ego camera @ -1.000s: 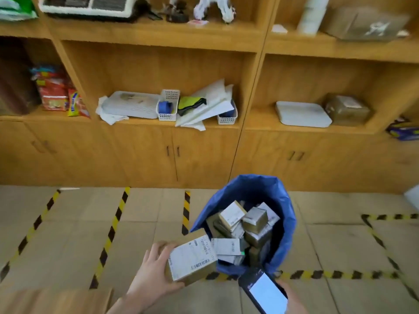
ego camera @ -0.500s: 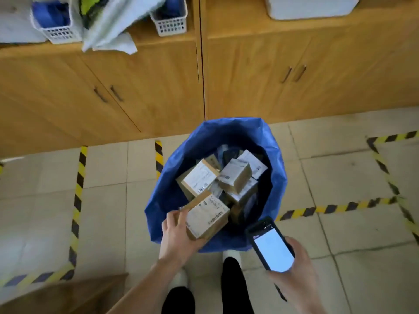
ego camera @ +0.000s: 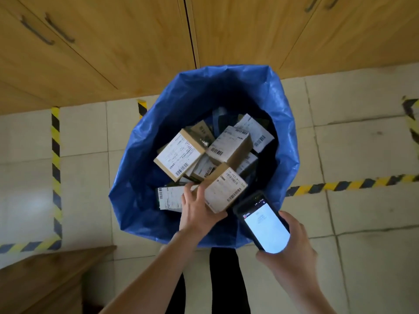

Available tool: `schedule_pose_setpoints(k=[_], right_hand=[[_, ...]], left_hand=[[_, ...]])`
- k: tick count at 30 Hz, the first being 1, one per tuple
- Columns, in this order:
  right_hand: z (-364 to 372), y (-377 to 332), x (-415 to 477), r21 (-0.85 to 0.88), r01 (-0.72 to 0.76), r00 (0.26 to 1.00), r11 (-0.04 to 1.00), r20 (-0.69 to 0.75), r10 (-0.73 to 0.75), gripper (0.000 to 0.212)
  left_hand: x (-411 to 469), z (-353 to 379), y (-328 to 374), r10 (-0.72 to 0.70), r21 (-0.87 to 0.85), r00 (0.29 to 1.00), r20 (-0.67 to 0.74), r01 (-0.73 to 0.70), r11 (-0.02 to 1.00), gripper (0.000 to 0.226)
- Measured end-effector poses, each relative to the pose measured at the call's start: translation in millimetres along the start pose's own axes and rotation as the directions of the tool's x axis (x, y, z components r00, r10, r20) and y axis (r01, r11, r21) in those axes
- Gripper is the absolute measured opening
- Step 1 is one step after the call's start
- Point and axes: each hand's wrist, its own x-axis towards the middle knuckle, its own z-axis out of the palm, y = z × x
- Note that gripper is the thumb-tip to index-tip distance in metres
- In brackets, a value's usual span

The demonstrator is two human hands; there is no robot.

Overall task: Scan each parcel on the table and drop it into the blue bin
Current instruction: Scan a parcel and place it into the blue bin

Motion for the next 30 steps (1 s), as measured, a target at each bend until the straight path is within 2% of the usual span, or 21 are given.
schedule_pose_setpoints(k=[5,8,11,15,22,27,30], right_hand=[[-4.0,-6.3,5.1,-0.015,0.036,0.999,0.999,-0.007,-0.036,0.086],[-3.1,-17.2,9.8,-0.033,0.063,0.998,0.997,-0.008,-0.063,0.076],[-1.4,-26.6,13.5,-0.098,0.121,0.993,0.988,0.019,-0.12,0.066],[-3.3,-40.2,7.4,-0.166,0.221,0.975,0.961,0.039,-0.217,0.085],[4.1,-86.6,-36.6,-0.276,0.36,0.932,0.891,0.143,-0.333,0.095],[45.8,-123.5,-102.4,-0.297,0.475,0.877,0.828,0.24,-0.417,0.097],[83.9,-141.8,-158.5,-0.323,0.569,0.817,0.756,0.33,-0.473,0.096]], left_hand=[[4.1,-11.7,-6.4,0.003,0.136,0.994,0.108,-0.018,0.991,0.103],[2.2,-24.3,-10.1,-0.016,0.157,0.995,0.101,0.0,0.988,0.099],[-7.0,-41.0,-13.7,-0.047,0.101,0.997,0.06,0.041,0.994,0.09],[-32.3,-67.3,-19.8,-0.115,-0.028,0.993,0.009,0.115,0.993,0.072],[-110.6,-133.1,-56.3,-0.274,-0.154,0.961,-0.035,0.266,0.952,0.029],[-200.9,-193.1,-117.2,-0.387,-0.26,0.908,-0.161,0.339,0.904,0.023],[-267.9,-227.5,-159.2,-0.446,-0.361,0.857,-0.258,0.342,0.867,0.021]])
